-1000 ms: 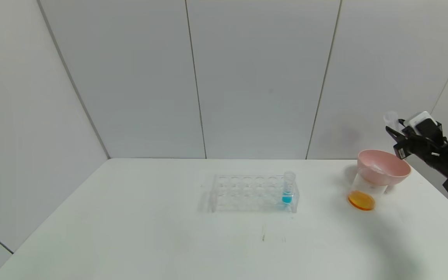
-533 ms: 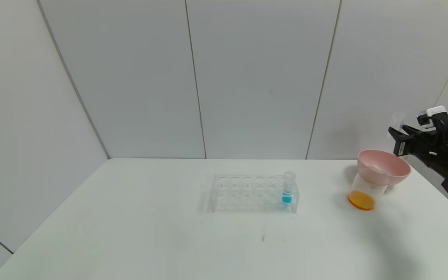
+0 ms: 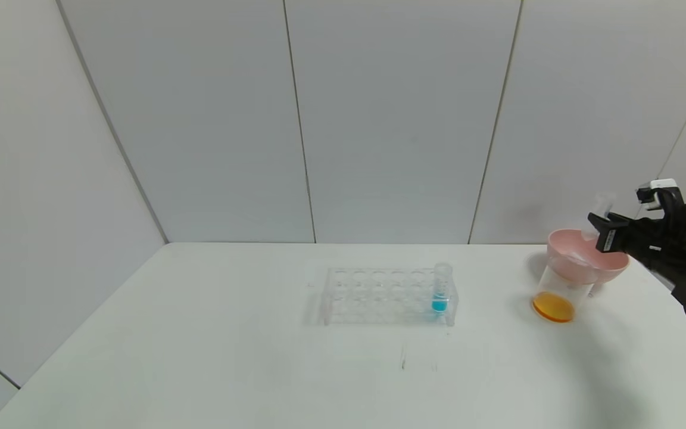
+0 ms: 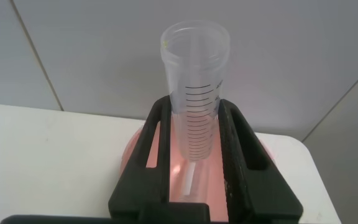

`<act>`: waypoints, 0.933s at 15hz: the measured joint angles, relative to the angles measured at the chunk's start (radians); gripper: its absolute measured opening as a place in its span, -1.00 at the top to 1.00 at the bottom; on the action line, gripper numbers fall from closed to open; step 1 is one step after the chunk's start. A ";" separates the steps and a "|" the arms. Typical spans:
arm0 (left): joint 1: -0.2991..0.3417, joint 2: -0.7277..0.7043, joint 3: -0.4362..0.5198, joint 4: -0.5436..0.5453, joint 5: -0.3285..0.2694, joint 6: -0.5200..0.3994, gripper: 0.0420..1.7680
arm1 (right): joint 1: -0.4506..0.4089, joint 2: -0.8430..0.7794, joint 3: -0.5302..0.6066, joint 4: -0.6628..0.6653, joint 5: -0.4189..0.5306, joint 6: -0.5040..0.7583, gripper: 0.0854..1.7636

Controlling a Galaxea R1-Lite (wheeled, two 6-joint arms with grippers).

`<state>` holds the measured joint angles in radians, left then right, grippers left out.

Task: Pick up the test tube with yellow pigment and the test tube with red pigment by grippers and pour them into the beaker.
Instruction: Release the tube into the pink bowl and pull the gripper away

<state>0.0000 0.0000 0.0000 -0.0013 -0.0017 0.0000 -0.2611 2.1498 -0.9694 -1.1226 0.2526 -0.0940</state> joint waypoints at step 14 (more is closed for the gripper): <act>0.000 0.000 0.000 0.000 0.000 0.000 -1.00 | -0.042 0.002 0.063 0.000 0.004 -0.068 -0.39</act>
<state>0.0000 0.0000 0.0000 -0.0009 -0.0017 0.0000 -0.3030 2.1519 -0.9062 -1.1221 0.2568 -0.1619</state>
